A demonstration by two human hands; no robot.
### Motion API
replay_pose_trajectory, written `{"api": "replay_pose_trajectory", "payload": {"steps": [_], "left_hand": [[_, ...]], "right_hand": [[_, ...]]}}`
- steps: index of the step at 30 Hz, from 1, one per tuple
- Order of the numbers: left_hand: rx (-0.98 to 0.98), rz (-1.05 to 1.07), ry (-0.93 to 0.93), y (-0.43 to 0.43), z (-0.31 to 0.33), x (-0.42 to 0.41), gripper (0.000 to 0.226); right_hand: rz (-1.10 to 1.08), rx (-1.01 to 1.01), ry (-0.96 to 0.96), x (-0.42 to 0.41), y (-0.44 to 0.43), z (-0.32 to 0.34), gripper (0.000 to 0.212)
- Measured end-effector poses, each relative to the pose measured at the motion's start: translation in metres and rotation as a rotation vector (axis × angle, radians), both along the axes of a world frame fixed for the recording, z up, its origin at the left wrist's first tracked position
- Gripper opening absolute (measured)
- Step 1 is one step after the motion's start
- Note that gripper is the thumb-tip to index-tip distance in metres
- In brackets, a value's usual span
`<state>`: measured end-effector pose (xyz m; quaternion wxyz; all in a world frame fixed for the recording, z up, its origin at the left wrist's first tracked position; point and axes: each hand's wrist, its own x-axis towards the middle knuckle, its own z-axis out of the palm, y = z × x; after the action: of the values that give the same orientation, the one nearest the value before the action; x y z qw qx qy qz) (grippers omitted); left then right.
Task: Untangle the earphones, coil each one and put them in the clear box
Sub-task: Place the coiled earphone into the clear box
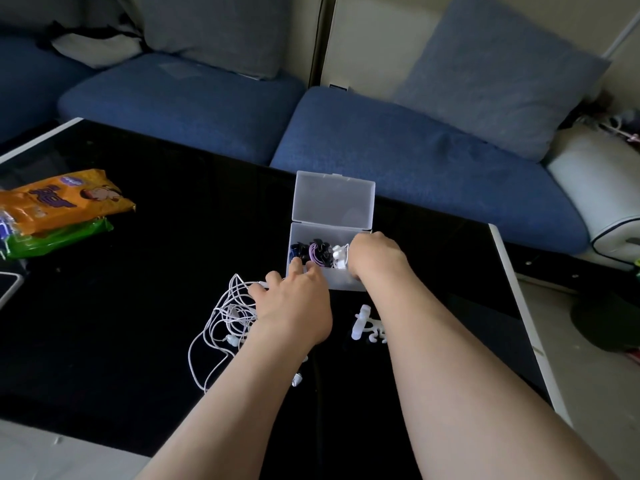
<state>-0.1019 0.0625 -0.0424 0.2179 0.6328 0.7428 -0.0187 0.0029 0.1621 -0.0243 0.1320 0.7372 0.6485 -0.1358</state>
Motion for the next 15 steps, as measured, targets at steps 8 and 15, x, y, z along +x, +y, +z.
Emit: {"api": "replay_pose_trajectory", "payload": {"steps": [8, 15], "left_hand": [[0.047, 0.014, 0.028, 0.0, -0.003, 0.001, 0.062], [0.045, 0.017, 0.021, 0.001, -0.004, 0.002, 0.068]], "right_hand": [[0.089, 0.153, -0.243, -0.017, 0.006, -0.01, 0.037], [0.149, 0.286, -0.267, -0.015, 0.008, -0.019, 0.029]]}}
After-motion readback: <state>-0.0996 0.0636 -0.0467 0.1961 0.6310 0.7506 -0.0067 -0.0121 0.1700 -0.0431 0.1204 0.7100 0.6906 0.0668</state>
